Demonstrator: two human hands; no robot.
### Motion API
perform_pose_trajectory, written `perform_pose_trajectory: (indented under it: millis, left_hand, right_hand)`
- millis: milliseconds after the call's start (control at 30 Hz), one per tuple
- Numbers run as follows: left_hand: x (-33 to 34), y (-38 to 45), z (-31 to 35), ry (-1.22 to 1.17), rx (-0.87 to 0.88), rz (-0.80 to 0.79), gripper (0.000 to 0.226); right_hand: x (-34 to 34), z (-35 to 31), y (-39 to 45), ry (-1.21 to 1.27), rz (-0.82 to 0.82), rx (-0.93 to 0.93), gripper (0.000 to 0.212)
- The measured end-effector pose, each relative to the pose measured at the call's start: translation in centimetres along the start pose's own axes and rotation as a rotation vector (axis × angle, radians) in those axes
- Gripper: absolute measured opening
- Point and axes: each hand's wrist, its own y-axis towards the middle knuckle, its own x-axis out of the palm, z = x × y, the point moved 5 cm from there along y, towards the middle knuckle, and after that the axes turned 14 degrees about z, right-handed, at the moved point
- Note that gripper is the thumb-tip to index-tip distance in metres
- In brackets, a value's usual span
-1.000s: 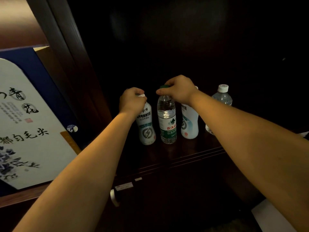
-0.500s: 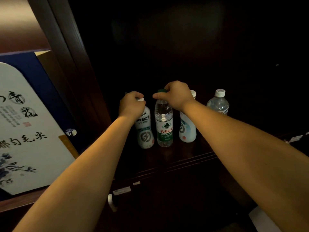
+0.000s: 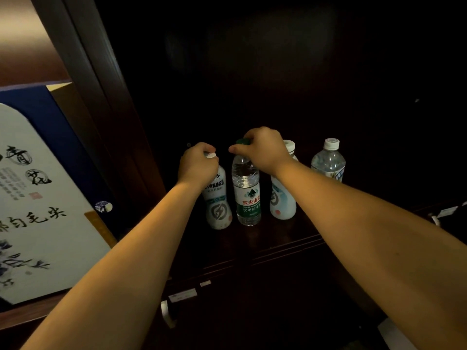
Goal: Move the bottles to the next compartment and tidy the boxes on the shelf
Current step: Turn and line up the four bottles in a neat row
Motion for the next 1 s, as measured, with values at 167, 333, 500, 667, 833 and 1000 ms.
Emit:
perform_pose_trajectory:
  millis: [167, 333, 500, 667, 833, 1000]
  left_hand:
    - [-0.2, -0.5, 2.1, 0.114, 0.113, 0.095, 0.045]
    - [0.4, -0.8, 9.0, 0.091, 0.422, 0.114, 0.043]
    - [5.8, -2.1, 13.7, 0.18, 0.625, -0.327, 0.052]
    - [10.1, -3.0, 12.7, 0.256, 0.582, -0.674, 0.044]
    - [10.9, -2.5, 12.0, 0.288, 0.553, -0.648, 0.04]
    - [10.7, -2.4, 12.0, 0.279, 0.504, -0.563, 0.046]
  right_hand:
    - [-0.7, -0.9, 0.0, 0.053, -0.143, 0.079, 0.027]
    - [-8.0, 1.0, 1.4, 0.068, -0.05, 0.151, 0.01]
    - [-16.3, 8.0, 1.9, -0.131, 0.218, 0.272, 0.015]
    - [-15.4, 13.1, 0.1, -0.159, -0.029, 0.381, 0.045]
    - [-13.8, 14.3, 0.4, -0.119, -0.055, 0.37, 0.045]
    - [-13.2, 14.2, 1.4, -0.146, -0.064, 0.359, 0.052]
